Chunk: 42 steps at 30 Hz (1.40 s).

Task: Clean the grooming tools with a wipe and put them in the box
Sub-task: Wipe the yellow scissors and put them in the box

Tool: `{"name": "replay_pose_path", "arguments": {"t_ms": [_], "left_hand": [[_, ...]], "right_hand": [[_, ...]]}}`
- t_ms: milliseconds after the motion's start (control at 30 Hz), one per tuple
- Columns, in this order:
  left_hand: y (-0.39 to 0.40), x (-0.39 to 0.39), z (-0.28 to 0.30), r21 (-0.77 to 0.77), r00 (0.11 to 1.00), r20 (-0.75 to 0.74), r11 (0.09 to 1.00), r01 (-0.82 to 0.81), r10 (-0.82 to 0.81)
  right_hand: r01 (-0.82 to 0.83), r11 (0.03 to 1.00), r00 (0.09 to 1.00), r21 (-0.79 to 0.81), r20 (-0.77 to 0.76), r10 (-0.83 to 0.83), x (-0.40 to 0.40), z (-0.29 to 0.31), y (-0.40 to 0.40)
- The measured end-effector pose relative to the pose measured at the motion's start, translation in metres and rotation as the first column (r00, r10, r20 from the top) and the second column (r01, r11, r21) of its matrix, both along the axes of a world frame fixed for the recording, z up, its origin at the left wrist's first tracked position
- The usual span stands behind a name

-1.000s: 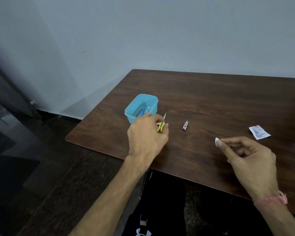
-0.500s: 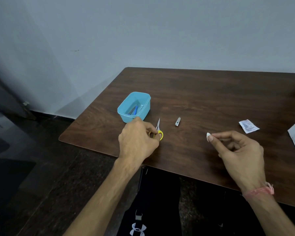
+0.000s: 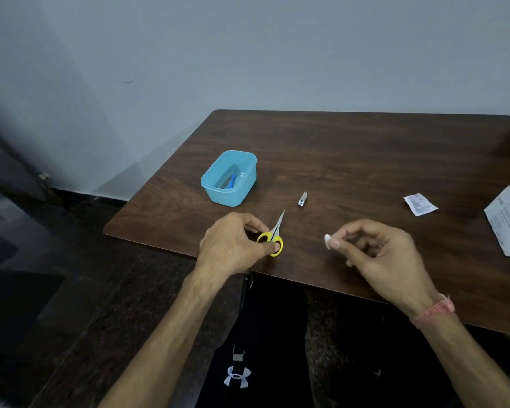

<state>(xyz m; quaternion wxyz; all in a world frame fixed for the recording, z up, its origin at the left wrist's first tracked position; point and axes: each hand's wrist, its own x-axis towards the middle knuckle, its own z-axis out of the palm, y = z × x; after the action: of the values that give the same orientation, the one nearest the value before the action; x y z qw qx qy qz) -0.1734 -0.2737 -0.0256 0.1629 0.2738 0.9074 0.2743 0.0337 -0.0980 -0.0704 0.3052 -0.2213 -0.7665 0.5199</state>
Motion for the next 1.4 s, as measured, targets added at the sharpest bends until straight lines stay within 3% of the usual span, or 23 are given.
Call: {"name": "replay_pose_path", "arguments": {"t_ms": [100, 200, 267, 467, 600, 900, 1100, 1233, 1400], "left_hand": [[0.003, 0.004, -0.002, 0.109, 0.986, 0.15, 0.993, 0.051, -0.067], [0.015, 0.026, 0.0, 0.389, 0.891, 0.394, 0.919, 0.06, -0.224], [0.027, 0.042, -0.001, 0.48, 0.84, 0.454, 0.876, 0.049, -0.296], [0.061, 0.08, -0.013, 0.544, 0.795, 0.462, 0.833, 0.096, -0.393], [0.078, 0.099, -0.021, 0.569, 0.815, 0.4, 0.811, 0.137, -0.418], [0.089, 0.1, -0.029, 0.652, 0.758, 0.51, 0.757, -0.034, -0.405], [0.111, 0.076, -0.032, 0.676, 0.817, 0.385, 0.734, 0.068, -0.43], [0.116, 0.064, -0.035, 0.697, 0.788, 0.394, 0.712, 0.079, -0.473], [0.114, 0.063, -0.04, 0.728, 0.764, 0.402, 0.682, 0.068, -0.505]], "right_hand": [[-0.103, 0.995, 0.992, 0.005, 0.073, 0.103, 0.001, -0.003, -0.002], [-0.153, 0.988, 0.982, 0.025, 0.12, 0.149, 0.006, -0.004, -0.002], [-0.164, 0.986, 0.98, 0.019, 0.12, 0.16, 0.01, -0.004, -0.002], [-0.037, 0.996, 0.997, -0.086, 0.065, 0.042, 0.047, -0.007, 0.007], [0.029, 0.99, 0.999, -0.141, 0.045, -0.023, 0.07, -0.005, 0.011], [0.056, 0.995, 0.99, -0.077, 0.133, -0.046, 0.074, 0.002, 0.02], [0.021, 1.0, 0.981, 0.001, 0.194, -0.021, 0.045, 0.003, 0.036], [0.019, 1.0, 0.988, 0.025, 0.154, -0.022, 0.034, 0.001, 0.038], [0.08, 0.988, 0.997, -0.133, -0.002, -0.081, 0.041, -0.005, 0.044]]}}
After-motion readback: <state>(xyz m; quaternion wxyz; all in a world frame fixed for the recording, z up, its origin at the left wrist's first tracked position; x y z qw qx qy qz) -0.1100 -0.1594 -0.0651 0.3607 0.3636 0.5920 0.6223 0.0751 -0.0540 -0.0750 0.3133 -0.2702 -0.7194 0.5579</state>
